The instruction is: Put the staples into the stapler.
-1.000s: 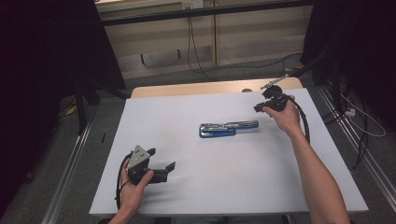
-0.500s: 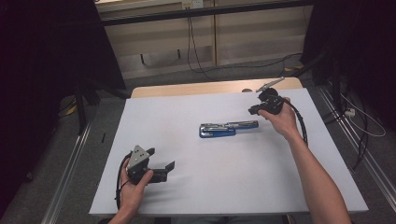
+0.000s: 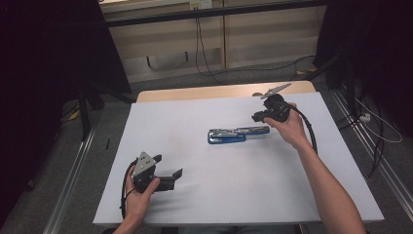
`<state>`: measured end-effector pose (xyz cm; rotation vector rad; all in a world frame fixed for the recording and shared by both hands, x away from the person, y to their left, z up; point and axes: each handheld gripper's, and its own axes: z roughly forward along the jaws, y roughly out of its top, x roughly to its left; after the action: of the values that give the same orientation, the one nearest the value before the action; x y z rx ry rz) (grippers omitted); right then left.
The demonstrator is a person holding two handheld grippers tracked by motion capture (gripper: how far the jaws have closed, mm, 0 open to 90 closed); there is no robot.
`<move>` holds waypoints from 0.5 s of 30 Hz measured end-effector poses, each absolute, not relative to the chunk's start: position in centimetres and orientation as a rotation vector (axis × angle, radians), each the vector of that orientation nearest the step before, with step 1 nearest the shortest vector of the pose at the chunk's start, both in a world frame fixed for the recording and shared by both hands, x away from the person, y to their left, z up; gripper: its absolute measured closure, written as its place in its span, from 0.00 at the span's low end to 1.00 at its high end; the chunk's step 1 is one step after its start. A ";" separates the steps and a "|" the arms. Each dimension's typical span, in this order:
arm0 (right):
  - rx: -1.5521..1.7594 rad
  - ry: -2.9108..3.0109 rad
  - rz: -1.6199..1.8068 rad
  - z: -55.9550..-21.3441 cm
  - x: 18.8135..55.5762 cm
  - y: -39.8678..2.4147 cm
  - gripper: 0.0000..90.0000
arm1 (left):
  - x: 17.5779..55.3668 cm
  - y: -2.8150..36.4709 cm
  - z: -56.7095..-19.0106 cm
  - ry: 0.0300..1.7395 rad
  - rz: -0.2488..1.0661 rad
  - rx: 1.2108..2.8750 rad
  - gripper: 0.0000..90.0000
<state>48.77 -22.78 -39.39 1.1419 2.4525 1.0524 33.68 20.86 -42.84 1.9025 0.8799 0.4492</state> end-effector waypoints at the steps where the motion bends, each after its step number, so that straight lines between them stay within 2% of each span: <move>1: 1.120 2.460 1.060 -39.4 48.7 -22.4 0.88 | 33.7 20.8 -42.9 0.882 0.449 1.901 0.06; 15: 1.047 2.507 1.074 -39.3 48.2 -20.3 0.88 | 33.7 20.7 -42.9 0.872 0.449 1.902 0.06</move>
<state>48.22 -20.31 -39.27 1.0472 2.5073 1.0739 33.70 20.74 -42.88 1.9025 0.8717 0.4491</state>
